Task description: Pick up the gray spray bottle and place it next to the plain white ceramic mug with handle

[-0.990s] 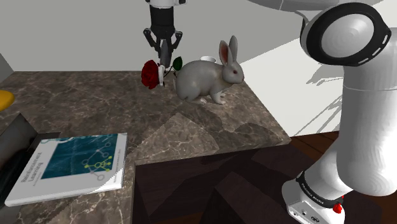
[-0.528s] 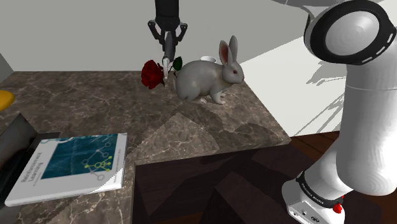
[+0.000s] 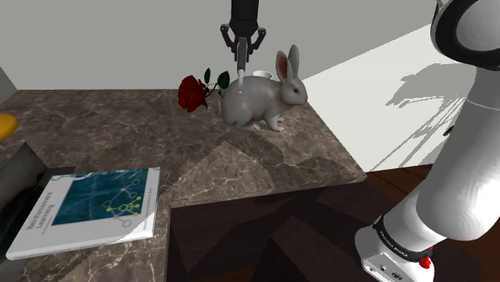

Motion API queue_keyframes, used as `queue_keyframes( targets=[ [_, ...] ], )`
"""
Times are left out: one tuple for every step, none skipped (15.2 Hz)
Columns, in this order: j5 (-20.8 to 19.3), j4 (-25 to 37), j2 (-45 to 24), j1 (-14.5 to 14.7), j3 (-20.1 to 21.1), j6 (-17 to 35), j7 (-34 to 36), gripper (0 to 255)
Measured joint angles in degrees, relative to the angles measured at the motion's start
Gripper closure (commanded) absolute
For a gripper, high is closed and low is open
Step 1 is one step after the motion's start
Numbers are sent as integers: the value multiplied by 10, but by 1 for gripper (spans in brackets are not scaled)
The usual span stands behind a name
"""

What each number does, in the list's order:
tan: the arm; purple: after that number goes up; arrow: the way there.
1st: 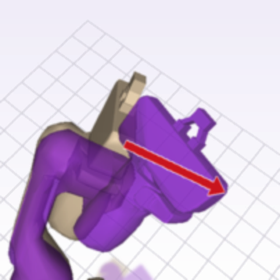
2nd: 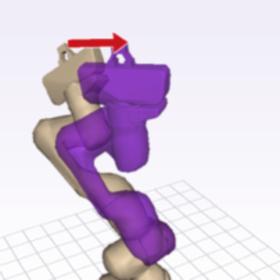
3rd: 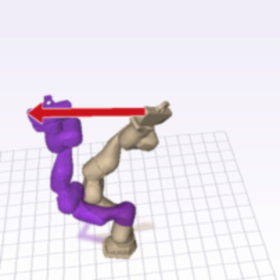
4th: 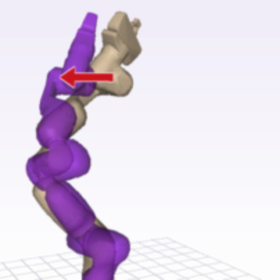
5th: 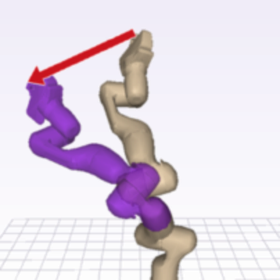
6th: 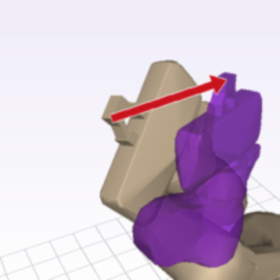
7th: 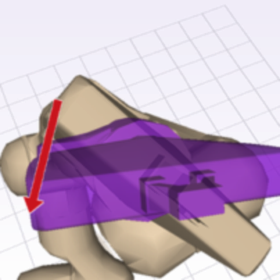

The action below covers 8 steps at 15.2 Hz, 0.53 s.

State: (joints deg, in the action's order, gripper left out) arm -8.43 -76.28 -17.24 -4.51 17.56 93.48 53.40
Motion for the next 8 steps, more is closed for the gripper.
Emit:
queue_keyframes(
  targets=[
    [3, -4, 4, -11, -5, 2, -14, 255],
    [7, -18, 14, -21, -8, 7, -27, 255],
    [10, -29, 21, -30, -12, 12, -39, 255],
    [16, -56, 40, -42, -16, 21, -53, 255],
    [19, -63, 47, -50, -20, 23, -65, 255],
    [22, -68, 53, -59, -25, 23, -79, 255],
    [26, -84, 64, -68, -29, 30, -90, 255],
    [29, -97, 73, -78, -35, 35, -106, 255]
  ],
)
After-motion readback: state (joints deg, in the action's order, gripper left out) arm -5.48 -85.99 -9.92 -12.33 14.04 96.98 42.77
